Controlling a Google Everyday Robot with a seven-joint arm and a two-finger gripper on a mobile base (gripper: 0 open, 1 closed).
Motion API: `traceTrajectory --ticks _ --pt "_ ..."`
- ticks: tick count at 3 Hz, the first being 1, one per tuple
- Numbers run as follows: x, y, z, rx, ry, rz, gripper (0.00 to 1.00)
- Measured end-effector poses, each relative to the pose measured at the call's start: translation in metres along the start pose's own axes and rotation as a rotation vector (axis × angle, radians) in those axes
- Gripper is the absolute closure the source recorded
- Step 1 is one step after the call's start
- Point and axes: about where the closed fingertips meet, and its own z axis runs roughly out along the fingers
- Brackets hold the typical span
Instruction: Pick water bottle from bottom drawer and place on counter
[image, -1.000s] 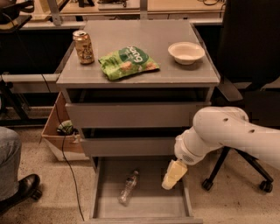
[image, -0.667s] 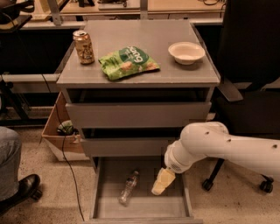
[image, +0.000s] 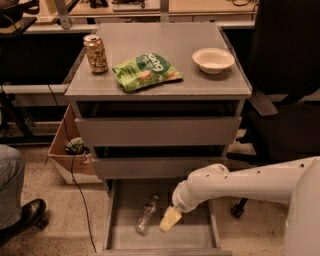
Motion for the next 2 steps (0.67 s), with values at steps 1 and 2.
traceTrajectory --ticks 1,2 --pt "-0.0008 0.0026 0.0558 0.002 -0.046 0.022 0.00" --pt "-0.0008 0.0026 0.0558 0.002 -0.046 0.022 0.00"
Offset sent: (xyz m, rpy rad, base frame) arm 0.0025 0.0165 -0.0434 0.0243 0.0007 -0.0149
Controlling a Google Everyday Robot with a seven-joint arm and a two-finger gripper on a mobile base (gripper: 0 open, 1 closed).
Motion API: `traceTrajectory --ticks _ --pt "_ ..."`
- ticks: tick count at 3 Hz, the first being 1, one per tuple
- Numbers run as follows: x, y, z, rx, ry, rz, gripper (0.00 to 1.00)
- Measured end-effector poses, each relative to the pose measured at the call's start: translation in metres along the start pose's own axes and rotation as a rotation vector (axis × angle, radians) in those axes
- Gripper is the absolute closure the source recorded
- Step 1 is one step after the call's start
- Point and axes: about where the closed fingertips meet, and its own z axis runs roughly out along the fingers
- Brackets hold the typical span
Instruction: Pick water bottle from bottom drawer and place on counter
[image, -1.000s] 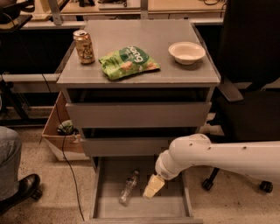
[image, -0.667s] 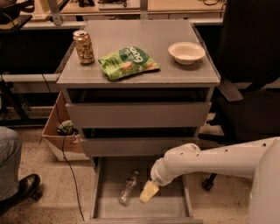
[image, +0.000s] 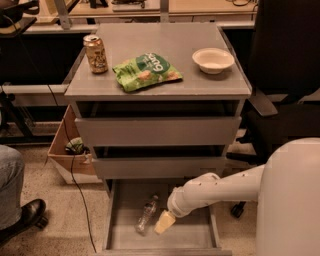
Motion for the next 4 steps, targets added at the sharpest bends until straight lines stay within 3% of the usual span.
traceTrajectory --ticks 1,3,4 --pt "0.000 0.001 0.014 0.003 -0.026 0.011 0.00" --pt "-0.007 -0.019 0.081 0.028 -0.108 0.023 0.00" --pt "0.001 -0.024 0.115 0.028 -0.140 0.001 0.00"
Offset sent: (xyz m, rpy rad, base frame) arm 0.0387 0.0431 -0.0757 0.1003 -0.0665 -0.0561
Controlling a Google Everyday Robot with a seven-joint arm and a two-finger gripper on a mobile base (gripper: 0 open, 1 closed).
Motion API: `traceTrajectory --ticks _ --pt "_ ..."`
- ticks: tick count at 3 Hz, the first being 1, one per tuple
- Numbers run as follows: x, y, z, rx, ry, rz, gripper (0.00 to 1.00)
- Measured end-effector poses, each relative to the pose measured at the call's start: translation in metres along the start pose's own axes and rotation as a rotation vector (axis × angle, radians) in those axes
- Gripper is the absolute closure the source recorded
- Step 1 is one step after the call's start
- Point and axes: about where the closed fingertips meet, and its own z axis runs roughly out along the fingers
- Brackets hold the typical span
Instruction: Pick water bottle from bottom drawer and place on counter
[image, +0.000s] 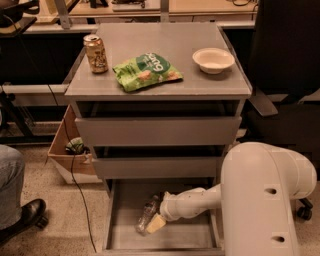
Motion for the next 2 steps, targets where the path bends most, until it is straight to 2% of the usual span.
traceTrajectory --ticks 1,2 --pt "0.008 0.001 0.048 -0.016 -0.051 -0.032 0.00" --pt "0.006 0.002 0.080 -0.030 -0.080 -0.060 0.00"
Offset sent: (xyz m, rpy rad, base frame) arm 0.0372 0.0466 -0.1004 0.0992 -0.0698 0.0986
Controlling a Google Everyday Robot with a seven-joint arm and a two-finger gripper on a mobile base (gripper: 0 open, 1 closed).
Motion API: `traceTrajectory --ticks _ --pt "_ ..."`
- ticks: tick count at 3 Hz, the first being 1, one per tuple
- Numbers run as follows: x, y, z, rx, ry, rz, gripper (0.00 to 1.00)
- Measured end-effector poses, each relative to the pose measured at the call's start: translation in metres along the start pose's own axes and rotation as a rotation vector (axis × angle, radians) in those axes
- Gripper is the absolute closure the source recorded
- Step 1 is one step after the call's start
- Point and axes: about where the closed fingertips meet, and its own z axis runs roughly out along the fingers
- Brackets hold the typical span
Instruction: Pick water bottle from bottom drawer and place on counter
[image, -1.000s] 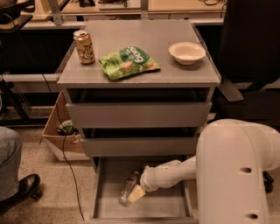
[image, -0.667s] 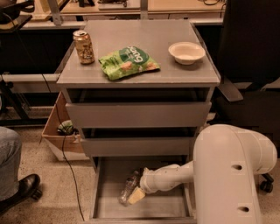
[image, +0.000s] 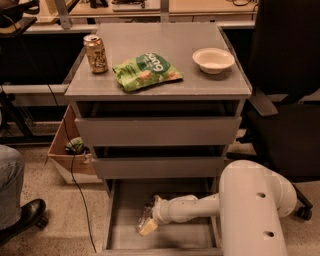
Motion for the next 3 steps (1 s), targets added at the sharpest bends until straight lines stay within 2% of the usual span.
traceTrajectory --ticks 2,3 --pt "-0.007 -0.002 0.061 -0.065 -0.034 -0.139 0.00" --pt "-0.005 -0.010 0.063 -0.072 -0.021 -0.206 0.00"
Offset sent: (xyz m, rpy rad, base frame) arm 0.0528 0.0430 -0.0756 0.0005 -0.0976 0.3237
